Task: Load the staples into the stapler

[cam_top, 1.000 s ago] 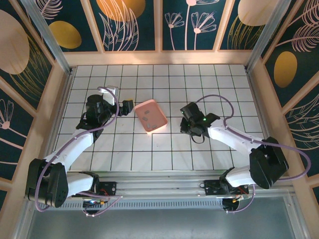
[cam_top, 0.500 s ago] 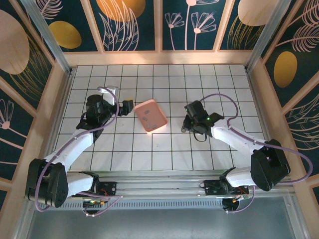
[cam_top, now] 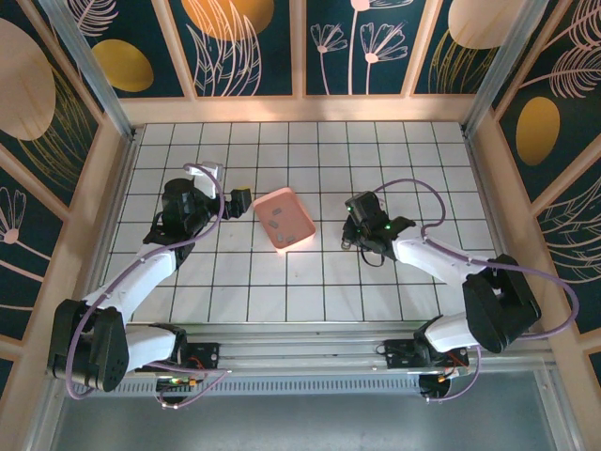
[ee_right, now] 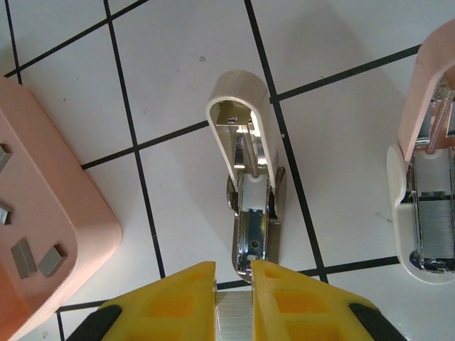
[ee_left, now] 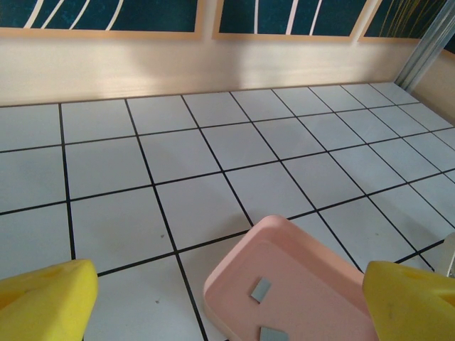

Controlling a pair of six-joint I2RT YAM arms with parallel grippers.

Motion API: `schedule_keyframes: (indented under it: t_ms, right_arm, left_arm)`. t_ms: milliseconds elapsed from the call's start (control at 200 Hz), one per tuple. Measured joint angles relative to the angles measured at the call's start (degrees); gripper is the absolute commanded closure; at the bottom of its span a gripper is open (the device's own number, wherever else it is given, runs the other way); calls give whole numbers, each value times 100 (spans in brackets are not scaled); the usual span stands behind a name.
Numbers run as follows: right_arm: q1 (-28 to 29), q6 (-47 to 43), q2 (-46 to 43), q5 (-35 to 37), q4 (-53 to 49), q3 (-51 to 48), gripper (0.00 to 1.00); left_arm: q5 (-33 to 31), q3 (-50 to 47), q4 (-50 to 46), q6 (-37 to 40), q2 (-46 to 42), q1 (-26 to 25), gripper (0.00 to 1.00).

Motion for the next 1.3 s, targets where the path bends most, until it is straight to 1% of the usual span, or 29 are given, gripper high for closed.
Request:
schedule_keyframes:
  t_ms: [576,1301]
  right_arm:
    - [0,57,374,37,361,-85,83]
    - [-74,39,636,133,514,-85,83]
  left_arm:
    - [0,0,0,22,0,0,4]
    - [-2,0,-2,48,42,0,4]
